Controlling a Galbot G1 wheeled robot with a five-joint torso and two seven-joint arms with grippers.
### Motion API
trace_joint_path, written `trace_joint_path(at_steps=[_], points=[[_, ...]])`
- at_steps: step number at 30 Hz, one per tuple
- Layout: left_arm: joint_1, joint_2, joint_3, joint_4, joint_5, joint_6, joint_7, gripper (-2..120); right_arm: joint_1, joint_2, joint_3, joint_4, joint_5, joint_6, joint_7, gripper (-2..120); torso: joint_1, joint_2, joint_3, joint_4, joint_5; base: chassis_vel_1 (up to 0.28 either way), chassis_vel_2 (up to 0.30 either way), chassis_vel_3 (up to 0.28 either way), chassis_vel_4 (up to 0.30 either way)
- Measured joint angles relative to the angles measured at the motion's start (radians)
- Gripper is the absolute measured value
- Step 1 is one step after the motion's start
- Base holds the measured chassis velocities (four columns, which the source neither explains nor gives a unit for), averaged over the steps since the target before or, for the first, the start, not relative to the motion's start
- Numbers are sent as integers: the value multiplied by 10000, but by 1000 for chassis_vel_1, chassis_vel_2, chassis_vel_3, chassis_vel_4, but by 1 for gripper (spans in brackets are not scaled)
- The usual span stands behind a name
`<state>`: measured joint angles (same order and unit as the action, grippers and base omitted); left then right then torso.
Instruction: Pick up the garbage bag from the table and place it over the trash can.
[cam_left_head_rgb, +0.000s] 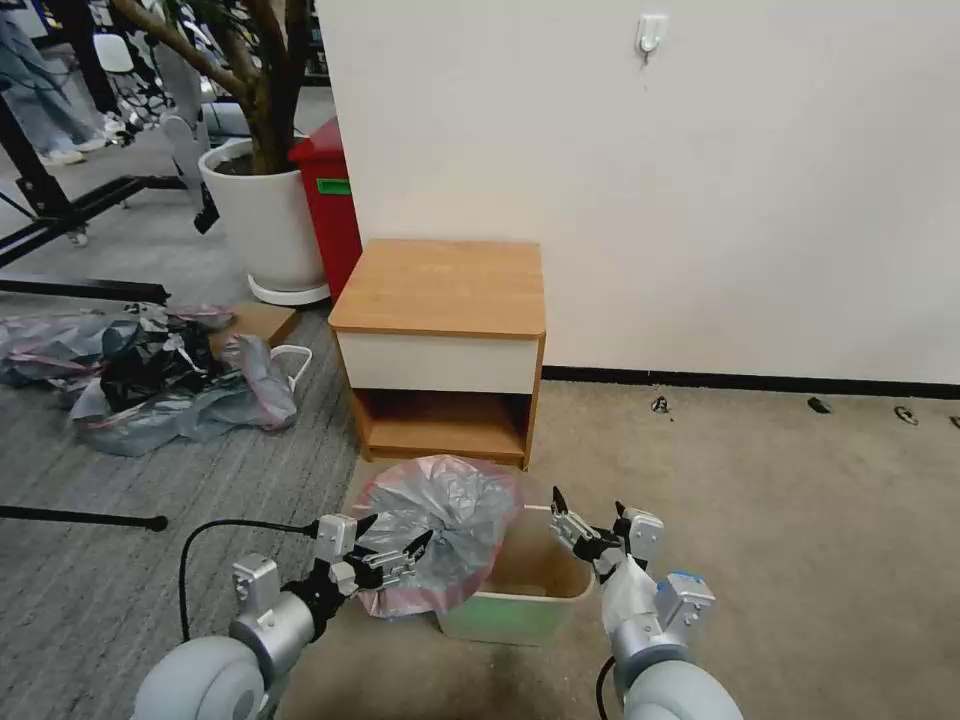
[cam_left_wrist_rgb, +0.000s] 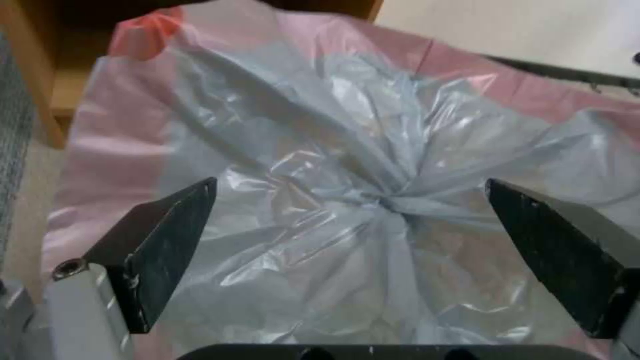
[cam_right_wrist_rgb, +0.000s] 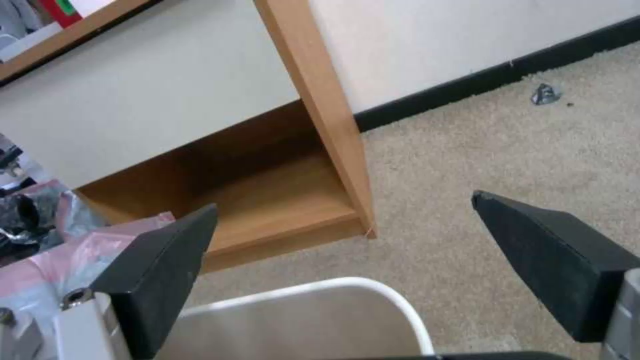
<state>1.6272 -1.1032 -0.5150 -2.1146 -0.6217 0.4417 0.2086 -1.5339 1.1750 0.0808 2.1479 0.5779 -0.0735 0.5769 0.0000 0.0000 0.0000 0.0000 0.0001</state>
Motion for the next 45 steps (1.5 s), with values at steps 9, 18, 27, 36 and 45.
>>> trace_joint_path(at_steps=[9,18,27,36,45], points=[[-739,973,614,285,-691,426,-847,100,63,-22,20,-35,2,7,-3,97,0,0,0,0,-1,0,0,0,0],[-933,1430,851,259,-1295,690,-1190,93,59,0,80,-43,6,7,-3,92,0,0,0,0,-2,0,0,0,0],[-771,1783,703,-143,-1725,1223,-1412,85,23,64,91,-43,4,7,-4,89,0,0,0,1,-1,0,0,0,0],[-1081,1874,923,-241,-2079,1766,-2562,75,-9,85,90,-76,-47,29,-3,86,0,0,0,1,-1,0,0,0,0],[-1690,1981,1552,-187,-2285,2351,-3544,74,-20,45,122,-81,-65,57,1,83,0,0,0,0,-1,0,0,0,0]])
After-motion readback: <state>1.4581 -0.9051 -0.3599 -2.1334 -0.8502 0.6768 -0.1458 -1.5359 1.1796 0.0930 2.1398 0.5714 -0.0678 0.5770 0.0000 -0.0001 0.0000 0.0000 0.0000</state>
